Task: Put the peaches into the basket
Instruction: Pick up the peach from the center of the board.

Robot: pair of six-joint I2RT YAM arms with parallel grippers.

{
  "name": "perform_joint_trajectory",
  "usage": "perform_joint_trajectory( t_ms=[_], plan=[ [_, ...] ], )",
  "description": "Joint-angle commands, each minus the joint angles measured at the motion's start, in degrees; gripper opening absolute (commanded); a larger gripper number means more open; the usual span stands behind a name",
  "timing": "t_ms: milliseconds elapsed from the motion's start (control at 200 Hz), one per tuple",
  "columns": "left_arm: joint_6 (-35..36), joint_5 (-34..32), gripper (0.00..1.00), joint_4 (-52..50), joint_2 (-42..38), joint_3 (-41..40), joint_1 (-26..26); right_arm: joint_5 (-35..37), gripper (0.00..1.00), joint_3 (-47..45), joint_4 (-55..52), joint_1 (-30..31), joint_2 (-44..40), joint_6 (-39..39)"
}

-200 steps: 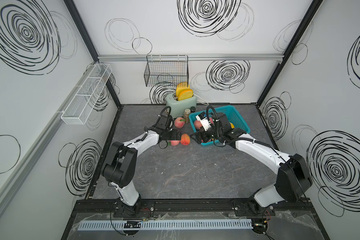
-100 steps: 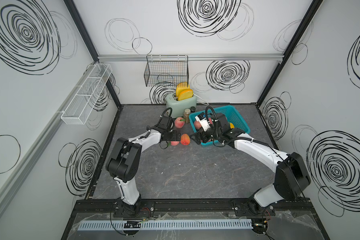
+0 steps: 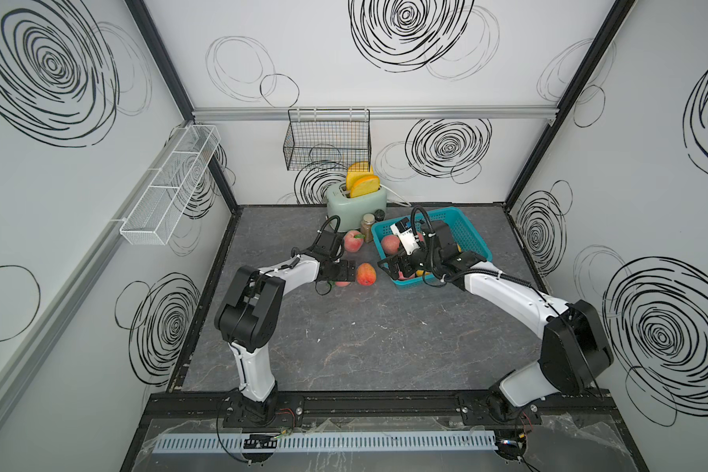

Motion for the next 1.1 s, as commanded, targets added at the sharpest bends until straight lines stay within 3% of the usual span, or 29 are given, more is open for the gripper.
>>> perform_joint_trajectory(
  t_ms=[0,485,835,1095],
  plan=[
    [0.0,-0.6,0.96,0.2,0.7,1.7,-0.3,0.3,0.96,-0.7,1.1,-0.2,-1.9,0.2],
    [0.7,-0.5,0.75,-1.0,-1.9,1.6,-0.4,2.4,0.95,-2.0,0.8,-0.9,-4.9,0.5],
    [0.1,1.7,0.74,-2.2,-9.2,-1.9,-0.7,2.6,0.95,-3.9,-1.0,-0.8,-8.7,0.9],
    [-1.1,8.2,0.74,-3.1,-16.0,-4.7,-1.5,-0.1,0.95,-7.9,0.0,0.5,-11.7,0.6]
  ],
)
